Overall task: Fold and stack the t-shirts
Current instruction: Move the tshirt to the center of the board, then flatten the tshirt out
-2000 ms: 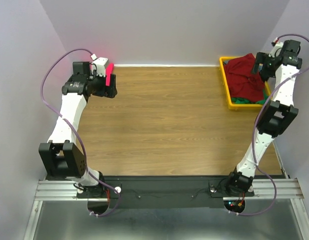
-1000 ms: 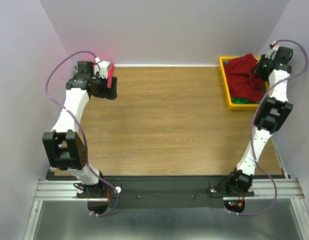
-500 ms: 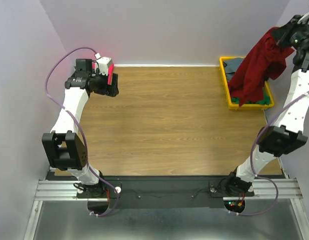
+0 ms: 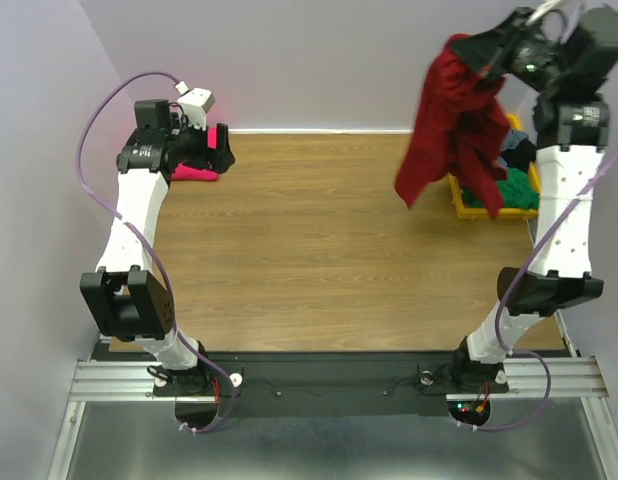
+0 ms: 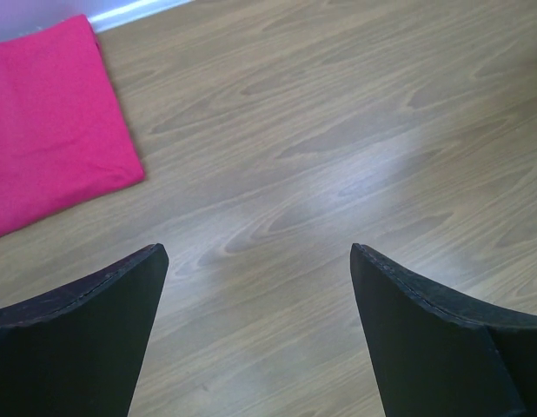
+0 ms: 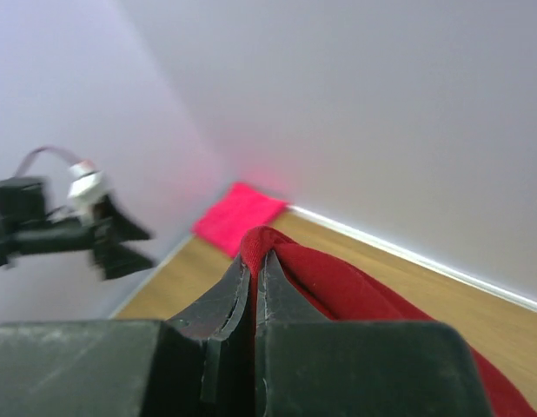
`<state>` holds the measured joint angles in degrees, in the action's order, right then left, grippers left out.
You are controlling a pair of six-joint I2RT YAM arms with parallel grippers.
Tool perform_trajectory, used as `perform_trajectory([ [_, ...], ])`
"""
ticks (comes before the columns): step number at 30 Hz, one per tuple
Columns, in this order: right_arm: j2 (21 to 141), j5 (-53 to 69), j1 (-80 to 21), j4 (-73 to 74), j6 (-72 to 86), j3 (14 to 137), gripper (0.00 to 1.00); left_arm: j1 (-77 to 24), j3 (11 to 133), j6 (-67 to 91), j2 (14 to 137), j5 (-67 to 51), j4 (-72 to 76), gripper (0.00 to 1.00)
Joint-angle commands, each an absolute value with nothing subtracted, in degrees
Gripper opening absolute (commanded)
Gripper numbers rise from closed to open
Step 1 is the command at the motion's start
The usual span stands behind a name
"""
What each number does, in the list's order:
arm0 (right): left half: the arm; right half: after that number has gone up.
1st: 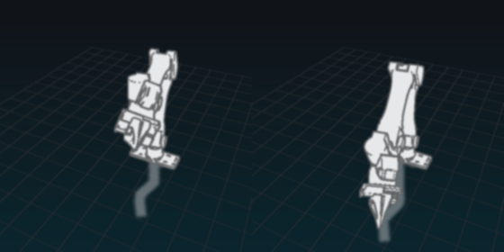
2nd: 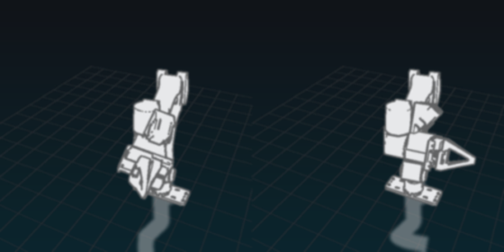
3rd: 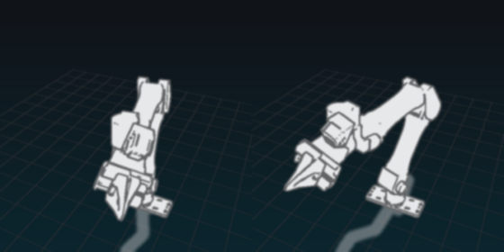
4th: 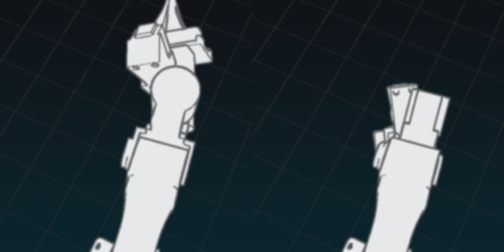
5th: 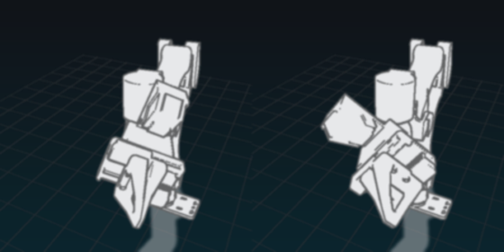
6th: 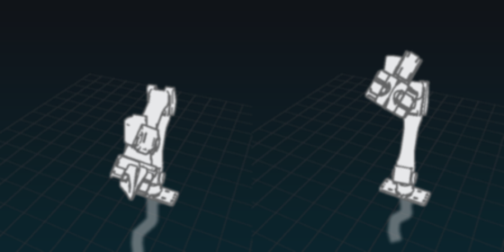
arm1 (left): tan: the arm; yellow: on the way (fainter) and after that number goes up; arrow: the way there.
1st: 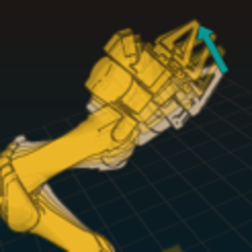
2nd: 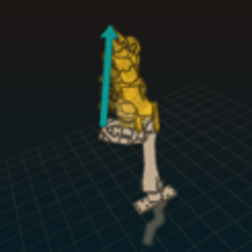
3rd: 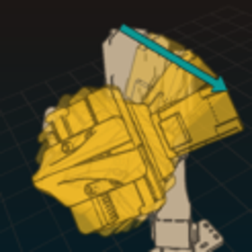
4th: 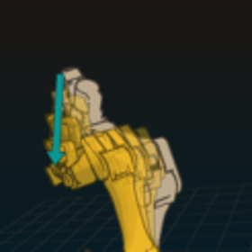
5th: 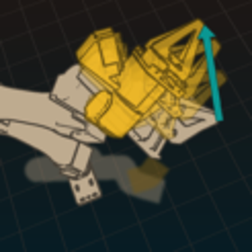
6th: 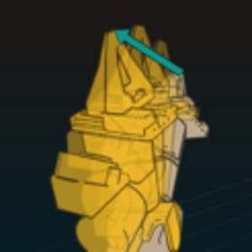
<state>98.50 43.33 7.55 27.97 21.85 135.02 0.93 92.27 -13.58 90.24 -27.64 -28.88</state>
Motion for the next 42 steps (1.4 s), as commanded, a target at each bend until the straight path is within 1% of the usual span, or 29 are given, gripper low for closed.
perform_trajectory([
  [1, 98.52, 43.6, 0.18, 16.53, 29.0, 140.79, 0.01, 2.37, 96.32, -11.95, 87.98, -30.76, -26.11, 0.99],
  [4, 98.79, 42.28, -5.26, 14.95, 30.15, 142.38, 0.01, 3.07, 97.12, -10.9, 88.07, -31.29, -25.4, 0.99],
  [8, 95.12, 42.1, -8.0, 14.59, 29.45, 135.47, 0.01, 3.69, 97.56, -10.46, 87.98, -31.82, -25.05, 0.99],
  [9, 93.71, 42.19, -8.69, 14.59, 28.49, 127.35, 0.01, 3.69, 97.38, -10.37, 87.98, -31.82, -24.96, 0.99],
  [10, 92.39, 42.27, -9.22, 14.59, 27.43, 123.18, 0.01, 3.87, 96.86, -10.11, 87.8, -31.82, -24.61, 0.99],
  [11, 89.5, 41.84, -9.66, 14.5, 24.46, 113.74, 0.01, 3.95, 96.33, -10.11, 87.54, -31.9, -24.52, 0.99],
  [14, 86.84, 41.13, -11.25, 14.5, 17.53, 101.73, 0.01, 4.22, 93.97, -10.54, 87.19, -32.43, -24.0, 0.99],
  [15, 86.05, 40.61, -11.77, 14.5, 16.45, 95.16, 0.01, 4.22, 93.35, -10.72, 87.01, -32.69, -23.99, 0.99],
  [17, 85.96, 40.69, -11.86, 14.41, 14.86, 89.94, 0.01, 4.22, 91.59, -11.51, 86.66, -33.48, -24.34, 0.99],
  [18, 86.22, 39.65, -12.13, 14.5, 13.2, 87.21, 0.03, 4.22, 90.97, -12.82, 86.49, -34.1, -24.52, 0.99],
  [19, 87.53, 39.38, -12.3, 14.5, 13.27, 83.45, 0.17, 4.22, 89.14, -13.7, 86.22, -35.23, -24.7, 0.99],
  [20, 88.58, 39.46, -12.3, 14.85, 12.92, 81.76, 0.36, 4.22, 88.16, -14.58, 86.13, -36.11, -24.96, 0.99],
  [21, 89.38, 39.29, -12.3, 15.11, 11.7, 80.35, 0.8, 4.22, 87.2, -17.2, 85.78, -36.82, -25.31, 0.99],
  [22, 90.08, 38.24, -12.3, 15.73, 10.56, 79.46, 0.99, 4.22, 85.19, -18.71, 85.61, -37.52, -26.1, 0.99],
  [27, 92.9, 29.01, -12.04, 29.07, -1.39, 83.14, 1.0, 3.87, 80.51, -28.37, 85.25, -40.6, -31.45, 0.97],
  [30, 93.78, 27.69, -11.95, 35.93, -8.25, 82.36, 0.99, 1.68, 76.57, -34.97, 84.64, -38.86, -34.71, 0.86],
  [32, 94.13, 27.34, -12.04, 38.48, -10.45, 80.61, 0.96, 0.18, 72.63, -36.91, 84.03, -34.83, -33.76, 0.83],
  [33, 94.83, 26.46, -12.04, 40.58, -12.11, 78.68, 0.91, 0.18, 71.38, -36.91, 83.33, -33.5, -32.88, 0.82],
  [34, 95.18, 25.32, -11.95, 41.04, -12.3, 77.44, 0.9, -2.52, 70.15, -36.83, 82.97, -32.53, -31.83, 0.82],
  [36, 96.15, 23.39, -12.04, 41.4, -13.53, 75.51, 0.85, -4.21, 67.77, -35.95, 82.97, -29.89, -28.75, 0.82],
  [40, 98.25, 19.0, -12.04, 40.79, -15.82, 71.99, 0.83, -10.0, 66.27, -35.42, 85.77, -23.4, -24.19, 0.82],
  [42, 99.75, 16.98, -12.04, 40.35, -15.91, 71.63, 0.79, -10.72, 66.62, -34.63, 88.57, -22.68, -22.86, 0.82],
])
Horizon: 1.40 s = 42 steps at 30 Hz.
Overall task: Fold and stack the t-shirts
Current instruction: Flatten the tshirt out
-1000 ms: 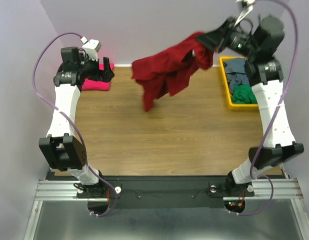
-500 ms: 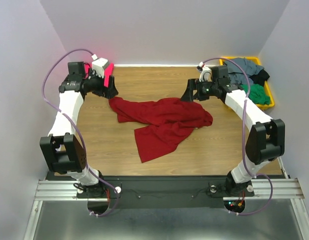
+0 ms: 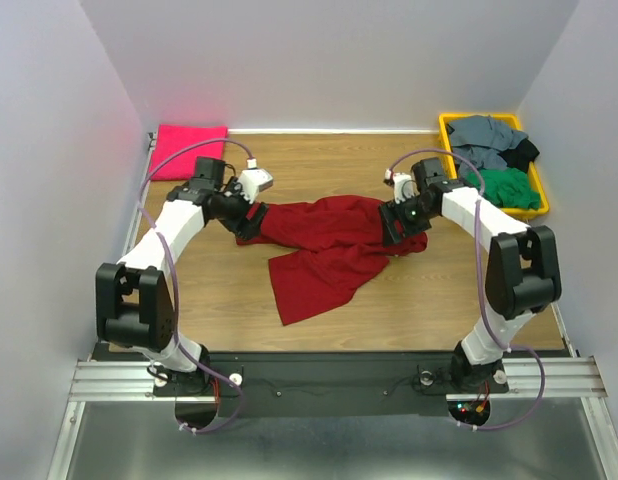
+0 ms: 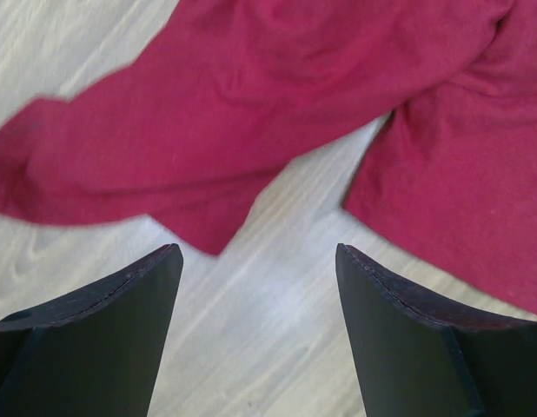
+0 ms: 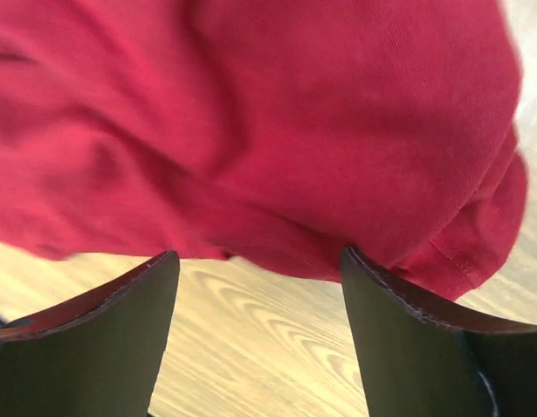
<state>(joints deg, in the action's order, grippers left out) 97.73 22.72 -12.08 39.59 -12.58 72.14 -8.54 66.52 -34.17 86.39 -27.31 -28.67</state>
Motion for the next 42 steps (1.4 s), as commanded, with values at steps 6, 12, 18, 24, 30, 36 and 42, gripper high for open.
perform_trajectory([
  [6, 108.7, 9.94, -11.08, 36.83, -14.5, 75.91, 0.69, -11.34, 72.68, -32.17, 96.49, -20.22, -21.27, 0.78],
  [12, 119.6, 2.82, -8.18, 34.72, -14.77, 91.12, 0.65, -11.25, 77.95, -29.71, 103.18, -16.7, -21.36, 0.75],
  [18, 120.88, 5.59, -6.42, 36.03, -17.73, 105.29, 0.75, -7.92, 83.22, -25.85, 104.07, -20.29, -24.16, 0.75],
  [24, 108.12, 20.37, -8.34, 46.03, -23.45, 95.4, 0.91, -4.49, 85.25, -26.36, 102.4, -22.06, -26.8, 0.75],
  [30, 97.83, 21.71, -18.18, 50.71, -26.72, 80.97, 0.76, -2.81, 82.62, -29.09, 100.73, -25.39, -30.85, 0.71],
  [36, 97.03, 18.46, -28.9, 48.34, -24.79, 74.45, 0.7, -1.85, 79.89, -27.25, 98.09, -27.6, -30.23, 0.71],
  [42, 100.28, 14.77, -37.7, 45.62, -22.68, 71.72, 0.71, -1.06, 78.75, -27.16, 97.03, -27.6, -30.5, 0.72],
])
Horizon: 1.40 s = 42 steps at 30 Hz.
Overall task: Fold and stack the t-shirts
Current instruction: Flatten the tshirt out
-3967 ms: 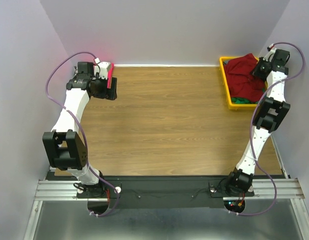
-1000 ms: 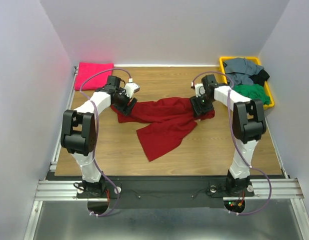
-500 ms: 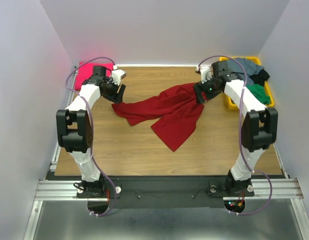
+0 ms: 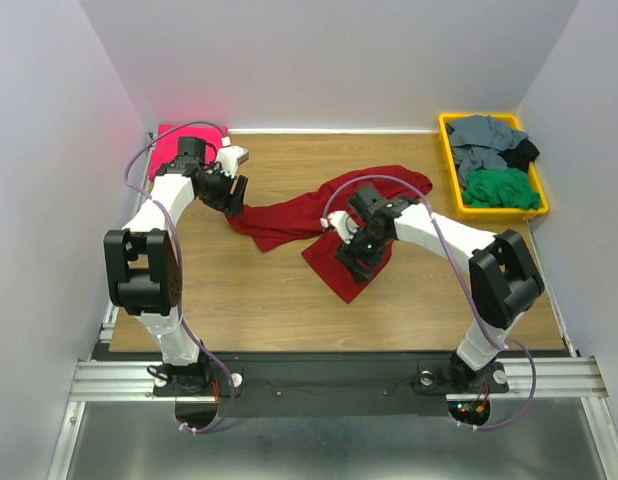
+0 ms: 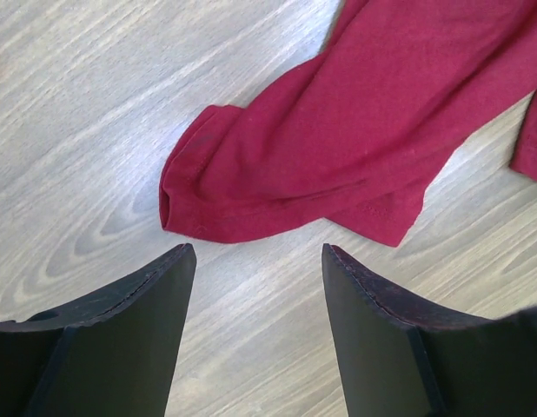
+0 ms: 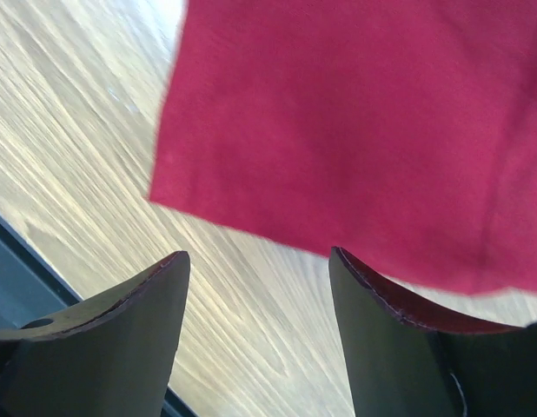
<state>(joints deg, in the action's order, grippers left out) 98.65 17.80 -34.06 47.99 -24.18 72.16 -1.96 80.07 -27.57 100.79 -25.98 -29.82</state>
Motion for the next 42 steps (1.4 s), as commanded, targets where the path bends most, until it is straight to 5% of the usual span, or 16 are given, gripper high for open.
perform_trajectory([
  [1, 100.72, 14.42, -38.49, 45.09, -22.07, 71.54, 0.71, -0.97, 78.66, -26.98, 96.86, -27.51, -30.5, 0.72],
  [14, 111.35, 5.37, -44.56, 39.38, -17.49, 68.3, 0.76, -0.7, 77.34, -26.45, 94.75, -27.6, -30.23, 0.76],
  [17, 113.73, 0.45, -44.82, 37.18, -16.96, 67.15, 0.52, -0.53, 77.52, -26.19, 94.92, -27.6, -29.8, 0.76],
  [21, 113.21, -5.35, -44.74, 36.65, -18.54, 68.28, 0.01, -0.44, 77.87, -26.02, 95.36, -27.77, -29.53, 0.76],
  [30, 96.25, -0.44, -37.45, 37.44, -26.18, 79.88, 0.01, -0.44, 80.77, -26.11, 96.33, -28.83, -29.8, 0.76],
  [42, 104.67, 0.35, -13.98, 37.35, -25.14, 114.58, 0.01, -0.44, 81.12, -24.35, 96.33, -27.25, -26.9, 0.75],
])
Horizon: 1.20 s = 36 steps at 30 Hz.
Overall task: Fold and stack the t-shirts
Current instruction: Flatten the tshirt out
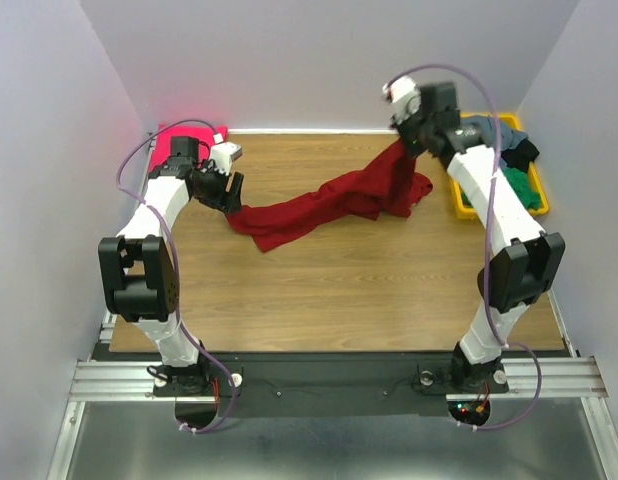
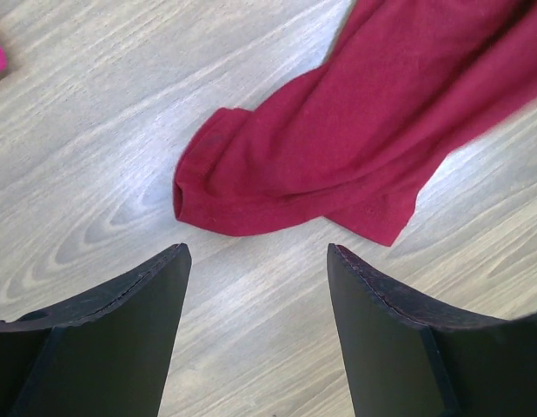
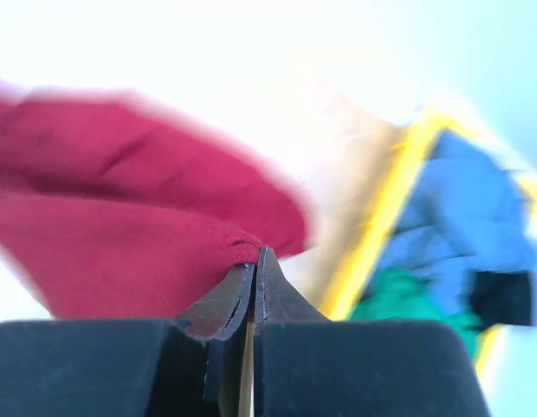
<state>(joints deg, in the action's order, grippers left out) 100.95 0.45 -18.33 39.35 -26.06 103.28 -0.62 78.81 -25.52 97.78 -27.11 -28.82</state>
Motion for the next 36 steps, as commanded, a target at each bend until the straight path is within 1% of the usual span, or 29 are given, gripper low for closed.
perform_trajectory([
  [1, 105.46, -1.3, -13.37, 37.27, -24.18, 116.87, 0.01, -0.44, 81.04, -24.17, 96.59, -27.07, -26.55, 0.75],
  [4, 107.84, -0.62, -12.31, 37.44, -22.85, 125.48, 0.01, -0.44, 81.56, -24.26, 97.64, -26.02, -26.02, 0.75],
  [6, 107.75, -0.27, -12.22, 37.35, -22.68, 125.86, 0.01, -0.44, 82.0, -24.08, 98.69, -25.93, -25.75, 0.74],
  [10, 107.58, -0.26, -12.3, 37.35, -22.94, 123.76, 0.01, -0.44, 83.05, -22.85, 100.28, -26.54, -24.44, 0.71],
  [13, 106.96, 1.21, -12.39, 37.35, -22.5, 120.07, 0.01, -0.44, 83.67, -24.95, 101.07, -29.35, -25.05, 0.68],
  [19, 106.26, 0.53, -12.39, 37.35, -22.06, 117.69, 0.01, -0.44, 83.31, -32.85, 101.24, -32.51, -21.19, 0.68],
  [21, 105.74, 0.53, -12.3, 37.44, -21.89, 116.64, 0.01, -0.44, 87.77, -33.49, 103.09, -33.66, -21.18, 0.68],
  [23, 104.95, 0.88, -12.3, 37.44, -21.27, 115.15, 0.01, -0.88, 92.79, -31.57, 107.74, -33.22, -21.7, 0.68],
  [24, 103.9, 1.05, -12.3, 37.62, -21.1, 114.18, 0.01, -1.23, 98.64, -30.77, 109.58, -33.22, -23.88, 0.68],
  [25, 103.02, 1.23, -12.39, 37.7, -20.75, 111.82, 0.01, -2.19, 101.22, -30.15, 113.25, -33.14, -24.78, 0.69],
  [29, 97.75, 2.63, -12.39, 38.14, -20.04, 105.66, 0.01, -6.05, 110.9, -26.38, 120.05, -29.46, -27.5, 0.71],
  [33, 94.05, 3.43, -12.39, 38.76, -20.65, 99.5, 0.01, -8.7, 113.9, -25.4, 124.8, -25.94, -29.61, 0.71],
  [36, 90.97, 2.99, -12.3, 39.02, -21.71, 95.98, 0.01, -9.23, 113.91, -23.47, 127.61, -25.49, -30.76, 0.72],
])
